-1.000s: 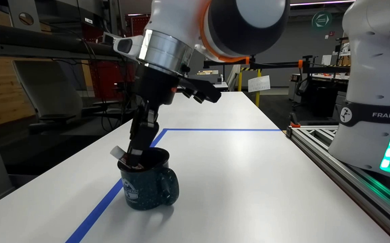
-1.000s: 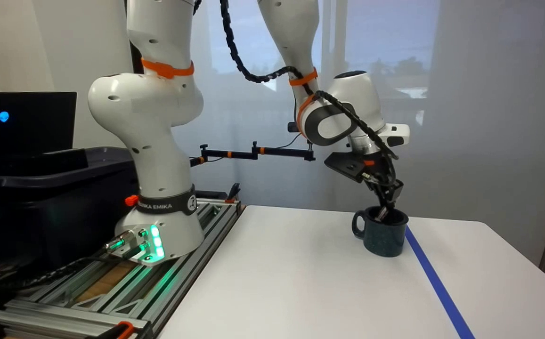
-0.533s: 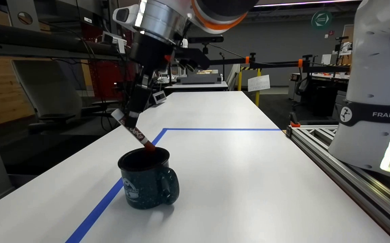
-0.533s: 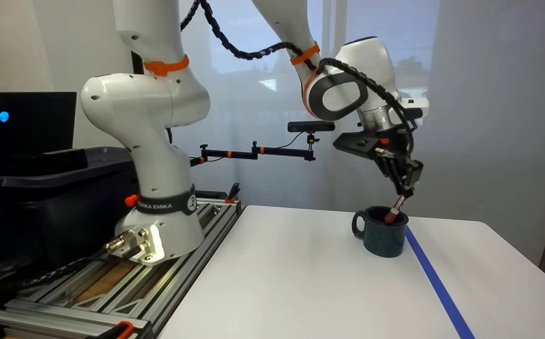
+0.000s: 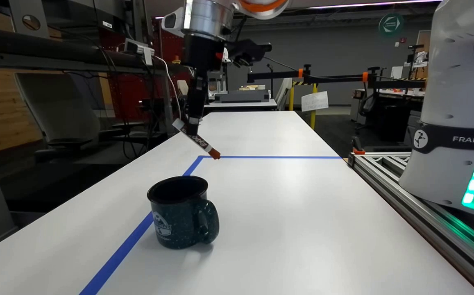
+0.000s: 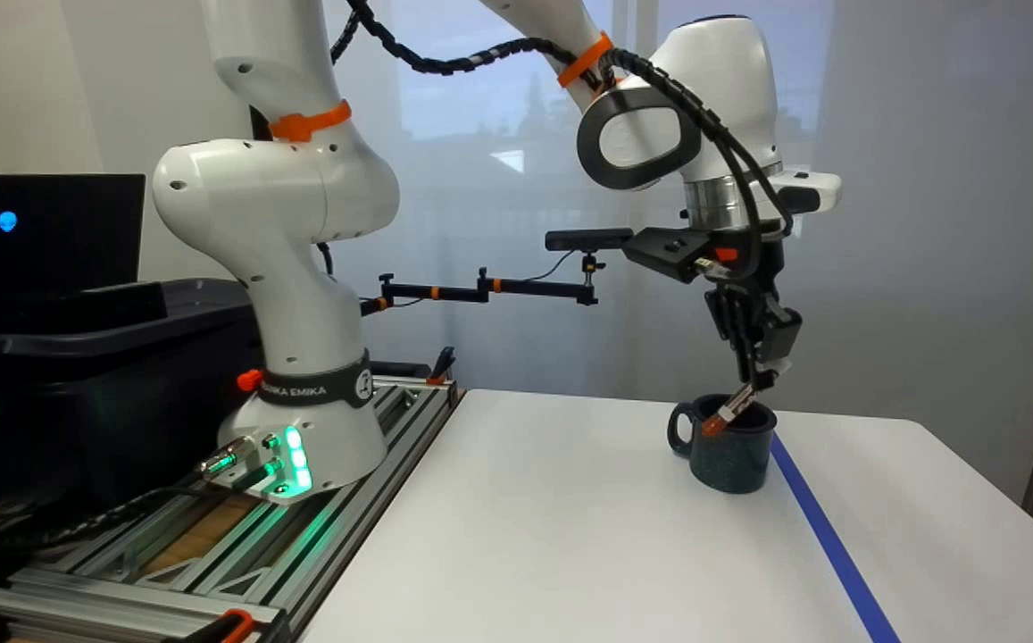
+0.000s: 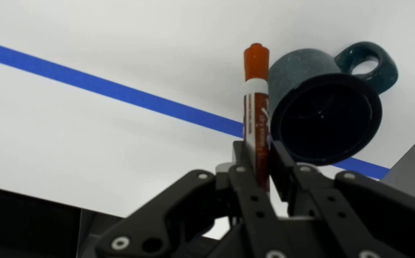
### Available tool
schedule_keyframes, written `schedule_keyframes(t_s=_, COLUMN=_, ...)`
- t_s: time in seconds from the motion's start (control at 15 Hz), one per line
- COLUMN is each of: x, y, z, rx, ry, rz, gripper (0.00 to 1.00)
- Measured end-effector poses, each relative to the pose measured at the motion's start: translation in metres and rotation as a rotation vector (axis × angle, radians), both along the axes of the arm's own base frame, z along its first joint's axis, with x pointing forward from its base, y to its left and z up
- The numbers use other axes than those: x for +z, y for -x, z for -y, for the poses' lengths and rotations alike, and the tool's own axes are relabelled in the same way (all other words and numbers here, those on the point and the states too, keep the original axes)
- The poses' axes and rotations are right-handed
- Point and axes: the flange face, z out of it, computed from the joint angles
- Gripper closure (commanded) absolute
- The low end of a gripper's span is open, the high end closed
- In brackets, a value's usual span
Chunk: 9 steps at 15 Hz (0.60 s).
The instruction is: Take the marker out of the mug.
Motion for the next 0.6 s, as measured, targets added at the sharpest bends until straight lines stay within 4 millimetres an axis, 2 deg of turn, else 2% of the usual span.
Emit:
schedule_keyframes(t_s=0.33, x=-0.040, y=0.015, z=0.059, rx=-0.083, ry=-0.021, rz=-0.094, gripper=0.95)
schedule_keyframes(t_s=0.47, x=-0.059, y=0.021, z=0.074, rx=-0.099, ry=-0.032, rz=-0.131, gripper=0.95)
schedule_keyframes(t_s=0.6, x=-0.077, y=0.025, z=0.079, rx=-0.097, ry=-0.048, rz=-0.157, gripper=0.95)
